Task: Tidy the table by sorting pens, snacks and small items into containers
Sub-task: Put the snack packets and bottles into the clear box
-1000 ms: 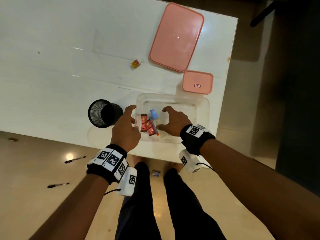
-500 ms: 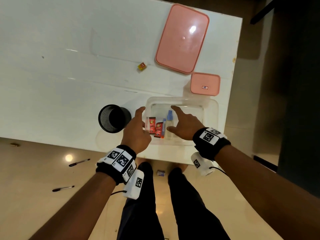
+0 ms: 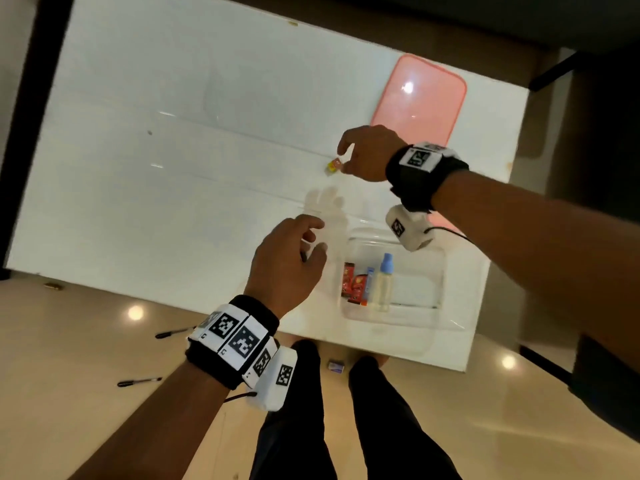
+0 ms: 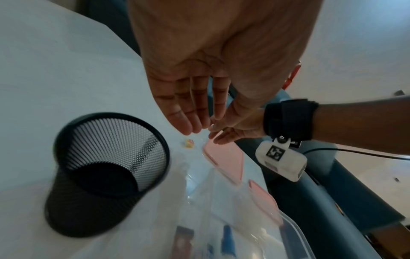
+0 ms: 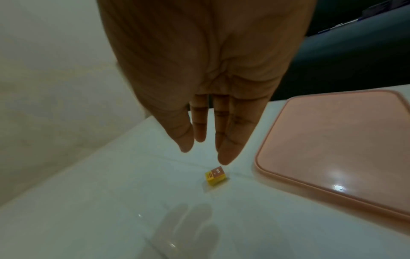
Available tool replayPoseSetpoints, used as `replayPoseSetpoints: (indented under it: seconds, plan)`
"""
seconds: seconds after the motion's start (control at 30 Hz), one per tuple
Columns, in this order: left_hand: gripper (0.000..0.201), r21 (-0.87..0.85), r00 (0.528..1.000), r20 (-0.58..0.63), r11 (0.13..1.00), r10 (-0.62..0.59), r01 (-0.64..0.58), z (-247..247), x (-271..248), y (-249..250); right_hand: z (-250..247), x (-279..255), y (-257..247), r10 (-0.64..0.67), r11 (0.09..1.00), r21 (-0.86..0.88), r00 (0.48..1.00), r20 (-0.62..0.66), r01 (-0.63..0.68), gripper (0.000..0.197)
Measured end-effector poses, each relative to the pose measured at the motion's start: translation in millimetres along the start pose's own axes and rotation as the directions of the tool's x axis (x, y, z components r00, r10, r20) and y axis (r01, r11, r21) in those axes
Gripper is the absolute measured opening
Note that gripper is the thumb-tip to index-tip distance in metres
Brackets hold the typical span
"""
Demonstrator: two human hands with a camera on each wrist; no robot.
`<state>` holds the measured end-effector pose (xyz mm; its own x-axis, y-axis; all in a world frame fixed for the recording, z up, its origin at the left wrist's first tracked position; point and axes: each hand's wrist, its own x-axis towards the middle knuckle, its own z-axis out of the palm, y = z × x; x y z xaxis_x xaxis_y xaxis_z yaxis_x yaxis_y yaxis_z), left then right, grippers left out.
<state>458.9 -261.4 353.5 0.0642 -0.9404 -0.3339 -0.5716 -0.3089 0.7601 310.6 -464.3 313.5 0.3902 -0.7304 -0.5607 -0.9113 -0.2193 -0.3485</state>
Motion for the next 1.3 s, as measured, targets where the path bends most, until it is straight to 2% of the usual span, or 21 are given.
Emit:
replayPoseSetpoints:
  seconds: [0.1,0.2,0.3,0.37,0.47,0.53,0.63,0.7,0.83,0.9,1.0,1.13,1.23,1.3]
  plan:
    - [0.028,-0.045,0.989,-0.145,0.999,-0.014,0.007,-25.6,3.9,-29.2,18.1,46.3,-7.7,0.06,0.987,-0.151,0.998,0.028,-0.055,0.042]
    - [0.036,0.019,0.97,-0.208,0.991,-0.127,0.134,-42.8,4.6,-82.4,35.1,69.1,-15.9,0.105,0.955,-0.283,0.992,0.063,-0.083,0.043]
    - [0.051,0.264,0.956,-0.088,0.919,-0.28,0.293,-47.0,-2.9,-138.0,47.9,75.0,-18.9,0.109,0.936,-0.344,0.991,0.077,-0.076,0.035]
    - [0.063,0.374,0.937,-0.007,0.868,-0.35,0.327,-43.6,-12.6,-162.8,52.2,74.6,-20.8,0.112,0.925,-0.372,0.992,0.064,-0.08,0.03]
    - [0.076,0.429,0.948,0.02,0.859,-0.317,0.278,-30.8,-27.0,-180.6,43.8,62.9,-30.4,0.106,0.944,-0.317,0.994,0.024,-0.093,0.034]
    - [0.081,0.464,0.961,0.004,0.852,-0.276,0.243,-24.5,-33.1,-185.8,31.0,45.9,-41.3,0.073,0.978,-0.192,0.997,-0.041,-0.079,0.031]
    - [0.081,0.476,0.965,-0.016,0.847,-0.26,0.236,-23.5,-34.6,-186.9,8.6,4.8,-57.7,0.024,1.0,0.019,0.99,-0.14,-0.021,0.022]
    - [0.078,0.468,0.966,-0.019,0.852,-0.257,0.236,-21.8,-35.5,-183.0,-3.1,-33.4,-59.7,-0.003,0.996,0.09,0.982,-0.188,0.021,0.019]
    - [0.053,0.396,0.957,-0.036,0.875,-0.289,0.279,-7.2,-45.9,-169.6,3.9,-114.3,-32.7,0.009,0.986,0.162,0.96,-0.278,0.038,0.018]
    - [0.037,0.311,0.951,-0.025,0.902,-0.308,0.301,4.8,-57.4,-156.7,24.6,-146.5,-4.7,0.064,0.985,0.17,0.972,-0.227,-0.025,0.017]
    - [0.023,0.238,0.965,0.043,0.941,-0.259,0.241,24.7,-79.6,-124.4,63.0,-176.4,36.7,0.128,0.985,0.122,0.99,-0.053,-0.121,0.015]
    - [0.024,0.093,0.971,0.151,0.981,-0.184,0.171,56.5,-97.3,-72.6,99.2,-174.0,60.9,0.141,0.984,0.107,0.989,0.046,-0.145,0.018]
    - [0.035,-0.045,0.981,0.125,0.987,-0.15,0.157,78.9,-90.3,-49.4,112.9,-147.9,57.2,0.106,0.992,0.071,0.994,0.034,-0.109,0.02]
    - [0.045,-0.091,0.981,0.097,0.98,-0.17,0.179,87.7,-78.7,-40.6,116.0,-129.8,48.9,0.091,0.995,0.022,0.995,0.038,-0.092,0.023]
